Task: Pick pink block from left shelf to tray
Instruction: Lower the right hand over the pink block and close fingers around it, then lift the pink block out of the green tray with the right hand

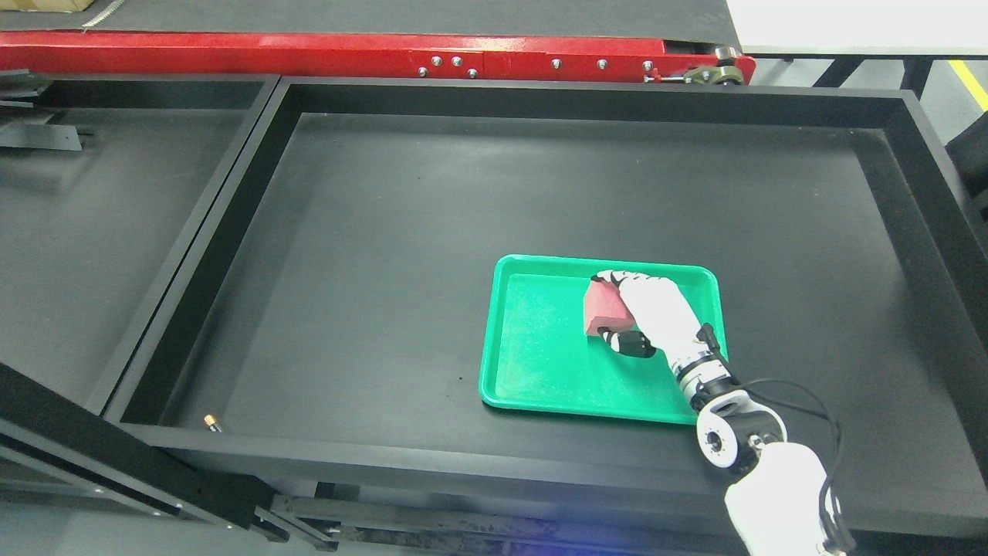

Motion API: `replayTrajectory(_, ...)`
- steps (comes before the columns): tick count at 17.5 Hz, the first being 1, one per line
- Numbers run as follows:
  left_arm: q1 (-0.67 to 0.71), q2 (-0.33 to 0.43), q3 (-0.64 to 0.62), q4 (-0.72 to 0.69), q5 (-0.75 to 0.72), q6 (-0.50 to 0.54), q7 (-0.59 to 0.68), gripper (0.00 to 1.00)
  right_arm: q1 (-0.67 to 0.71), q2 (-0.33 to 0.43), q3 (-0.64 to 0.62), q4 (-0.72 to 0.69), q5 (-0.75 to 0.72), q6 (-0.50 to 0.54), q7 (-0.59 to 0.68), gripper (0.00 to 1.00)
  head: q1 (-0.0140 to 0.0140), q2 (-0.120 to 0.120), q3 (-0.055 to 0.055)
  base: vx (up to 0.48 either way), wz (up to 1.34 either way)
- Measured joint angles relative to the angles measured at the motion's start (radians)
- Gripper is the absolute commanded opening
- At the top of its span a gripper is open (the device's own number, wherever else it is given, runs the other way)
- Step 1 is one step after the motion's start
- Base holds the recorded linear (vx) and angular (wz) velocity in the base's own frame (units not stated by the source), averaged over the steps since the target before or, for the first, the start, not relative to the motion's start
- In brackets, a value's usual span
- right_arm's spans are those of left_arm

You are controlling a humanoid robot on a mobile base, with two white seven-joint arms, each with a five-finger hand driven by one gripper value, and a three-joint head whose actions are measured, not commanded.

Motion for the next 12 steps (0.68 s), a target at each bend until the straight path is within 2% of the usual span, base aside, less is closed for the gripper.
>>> replayTrajectory(7,0.000,0.000,0.000,0.000,0.000,0.000,0.000,1.00,0.040,0.000,-0.056,-0.068,-0.017,-0.164,-0.192,0.04,0.0000,0.000,0.000,-0.017,0.04)
replayTrajectory(12,0.000,0.000,0.000,0.000,0.000,0.000,0.000,1.00,0.106,0.000,-0.098,-0.165,-0.111,-0.259,-0.327,0.04,0.0000,0.000,0.000,-0.087,0.24)
